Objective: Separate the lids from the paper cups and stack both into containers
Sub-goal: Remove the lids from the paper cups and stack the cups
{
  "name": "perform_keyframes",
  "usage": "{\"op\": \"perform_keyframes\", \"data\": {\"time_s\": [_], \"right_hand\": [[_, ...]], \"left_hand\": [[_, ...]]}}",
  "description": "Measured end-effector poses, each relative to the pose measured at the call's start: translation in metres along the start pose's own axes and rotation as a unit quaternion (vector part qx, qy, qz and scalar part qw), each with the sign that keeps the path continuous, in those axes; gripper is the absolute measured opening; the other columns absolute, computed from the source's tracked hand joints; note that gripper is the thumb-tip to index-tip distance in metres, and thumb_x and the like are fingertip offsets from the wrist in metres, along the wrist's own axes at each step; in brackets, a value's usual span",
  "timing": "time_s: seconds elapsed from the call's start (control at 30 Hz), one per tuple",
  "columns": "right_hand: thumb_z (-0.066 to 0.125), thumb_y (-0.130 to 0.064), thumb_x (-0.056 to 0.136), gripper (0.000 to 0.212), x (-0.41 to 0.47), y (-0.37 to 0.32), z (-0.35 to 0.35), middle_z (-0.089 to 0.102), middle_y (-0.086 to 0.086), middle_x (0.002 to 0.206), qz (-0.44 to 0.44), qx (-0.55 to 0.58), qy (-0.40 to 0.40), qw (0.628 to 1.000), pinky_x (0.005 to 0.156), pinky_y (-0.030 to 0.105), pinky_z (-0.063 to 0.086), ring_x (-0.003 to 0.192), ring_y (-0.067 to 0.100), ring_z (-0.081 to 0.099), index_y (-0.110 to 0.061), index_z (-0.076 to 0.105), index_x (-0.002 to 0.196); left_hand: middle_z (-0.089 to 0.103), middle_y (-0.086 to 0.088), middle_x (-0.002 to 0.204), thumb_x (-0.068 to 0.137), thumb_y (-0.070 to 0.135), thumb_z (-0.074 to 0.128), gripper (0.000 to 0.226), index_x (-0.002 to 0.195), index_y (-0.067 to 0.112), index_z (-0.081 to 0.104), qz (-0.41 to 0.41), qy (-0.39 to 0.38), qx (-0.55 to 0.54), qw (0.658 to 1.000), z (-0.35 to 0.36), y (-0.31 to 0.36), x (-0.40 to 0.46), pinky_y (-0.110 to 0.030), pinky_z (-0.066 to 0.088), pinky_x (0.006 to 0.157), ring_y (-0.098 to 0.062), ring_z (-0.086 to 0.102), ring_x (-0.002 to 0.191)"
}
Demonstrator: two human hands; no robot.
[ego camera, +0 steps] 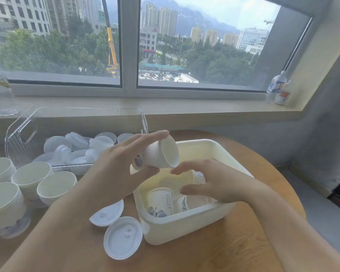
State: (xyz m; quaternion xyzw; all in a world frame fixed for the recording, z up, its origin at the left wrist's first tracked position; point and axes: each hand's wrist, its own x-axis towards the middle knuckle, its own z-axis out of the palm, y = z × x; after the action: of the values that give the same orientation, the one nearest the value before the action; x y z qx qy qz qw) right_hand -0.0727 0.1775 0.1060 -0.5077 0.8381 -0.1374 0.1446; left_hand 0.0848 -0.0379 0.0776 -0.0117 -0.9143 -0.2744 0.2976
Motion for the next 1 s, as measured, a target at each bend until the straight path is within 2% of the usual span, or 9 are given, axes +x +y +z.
{"op": "perform_keyframes", "data": {"time_s": [0.07, 0.17, 0.27, 0.4, 0.5, 0.57, 0.7, 0.87, 1.0], "right_hand": [[0.071, -0.049, 0.095, 0.044, 0.012, -0.006, 0.007, 0.058, -0.035, 0.133, -0.002, -0.019, -0.009, 1.000, 0.092, 0.014, 0.036, 0.106, -0.017, 0.046, -0.049, 0.058, 0.137], [0.072, -0.040, 0.097, 0.039, 0.027, -0.014, 0.012, 0.065, -0.031, 0.117, 0.003, 0.005, -0.032, 0.999, 0.083, 0.004, 0.039, 0.099, -0.019, 0.053, -0.044, 0.063, 0.135], [0.074, -0.031, 0.097, 0.034, 0.039, -0.016, 0.020, 0.072, -0.021, 0.110, 0.012, 0.021, -0.064, 0.998, 0.075, 0.010, 0.044, 0.092, -0.005, 0.062, -0.038, 0.067, 0.129], [0.078, -0.028, 0.093, 0.023, 0.041, -0.012, 0.024, 0.072, -0.016, 0.094, 0.015, 0.047, -0.043, 0.998, 0.068, 0.011, 0.043, 0.077, -0.004, 0.057, -0.035, 0.075, 0.114], [0.080, -0.022, 0.092, 0.013, 0.029, -0.007, 0.010, 0.074, -0.014, 0.088, 0.012, 0.122, 0.045, 0.991, 0.068, 0.009, 0.045, 0.074, -0.004, 0.061, -0.028, 0.080, 0.104], [0.080, -0.022, 0.091, 0.008, 0.018, -0.002, -0.001, 0.077, -0.013, 0.088, 0.013, 0.159, 0.169, 0.973, 0.070, 0.010, 0.047, 0.080, 0.001, 0.068, -0.027, 0.080, 0.097], [0.083, -0.022, 0.089, 0.007, 0.003, -0.001, -0.016, 0.079, -0.012, 0.088, 0.009, 0.245, 0.396, 0.885, 0.077, 0.019, 0.055, 0.083, 0.008, 0.072, -0.027, 0.080, 0.093], [0.084, -0.016, 0.086, 0.009, -0.012, -0.025, -0.019, 0.081, -0.001, 0.090, -0.059, 0.345, 0.395, 0.849, 0.089, 0.041, 0.060, 0.088, 0.023, 0.075, -0.021, 0.082, 0.093], [0.084, -0.014, 0.086, 0.011, -0.019, -0.031, -0.016, 0.081, -0.001, 0.090, -0.059, 0.349, 0.395, 0.848, 0.092, 0.052, 0.058, 0.090, 0.030, 0.073, -0.022, 0.082, 0.092]], "left_hand": [[0.059, 0.029, 0.131, 0.087, 0.032, 0.083, 0.077, 0.147, 0.060, 0.043, -0.004, 0.011, 0.002, 1.000, -0.006, -0.003, 0.000, -0.013, 0.046, 0.088, -0.006, 0.060, 0.107], [0.061, 0.026, 0.132, 0.086, 0.033, 0.082, 0.076, 0.146, 0.060, 0.043, -0.021, 0.021, 0.000, 1.000, -0.018, -0.007, -0.002, -0.015, 0.044, 0.098, -0.008, 0.062, 0.108], [0.062, 0.027, 0.131, 0.084, 0.034, 0.083, 0.076, 0.146, 0.058, 0.045, -0.026, 0.030, 0.012, 0.999, -0.027, -0.013, -0.003, -0.007, 0.042, 0.094, -0.005, 0.063, 0.107], [0.060, 0.036, 0.130, 0.082, 0.039, 0.084, 0.078, 0.146, 0.060, 0.044, -0.034, 0.023, 0.006, 0.999, -0.031, -0.012, -0.003, -0.004, 0.042, 0.093, 0.006, 0.061, 0.111], [0.064, 0.036, 0.123, 0.079, 0.048, 0.082, 0.077, 0.145, 0.061, 0.044, -0.036, 0.006, 0.002, 0.999, -0.032, -0.009, -0.003, -0.017, 0.047, 0.095, 0.008, 0.060, 0.113], [0.065, 0.034, 0.120, 0.080, 0.051, 0.081, 0.075, 0.145, 0.060, 0.045, -0.041, 0.006, 0.000, 0.999, -0.032, -0.007, -0.004, -0.022, 0.050, 0.095, 0.007, 0.061, 0.112], [0.064, 0.030, 0.119, 0.080, 0.064, 0.076, 0.076, 0.147, 0.059, 0.041, -0.042, 0.016, 0.033, 0.998, -0.026, -0.001, -0.004, -0.028, 0.054, 0.086, 0.006, 0.060, 0.106], [0.061, 0.030, 0.118, 0.074, 0.071, 0.068, 0.082, 0.148, 0.062, 0.033, -0.037, 0.008, 0.068, 0.997, -0.017, 0.011, -0.005, -0.021, 0.051, 0.079, 0.000, 0.061, 0.103], [0.062, 0.028, 0.118, 0.072, 0.074, 0.059, 0.084, 0.150, 0.060, 0.030, -0.031, -0.003, 0.047, 0.998, -0.014, 0.015, -0.004, -0.037, 0.057, 0.084, -0.004, 0.062, 0.104]]}}
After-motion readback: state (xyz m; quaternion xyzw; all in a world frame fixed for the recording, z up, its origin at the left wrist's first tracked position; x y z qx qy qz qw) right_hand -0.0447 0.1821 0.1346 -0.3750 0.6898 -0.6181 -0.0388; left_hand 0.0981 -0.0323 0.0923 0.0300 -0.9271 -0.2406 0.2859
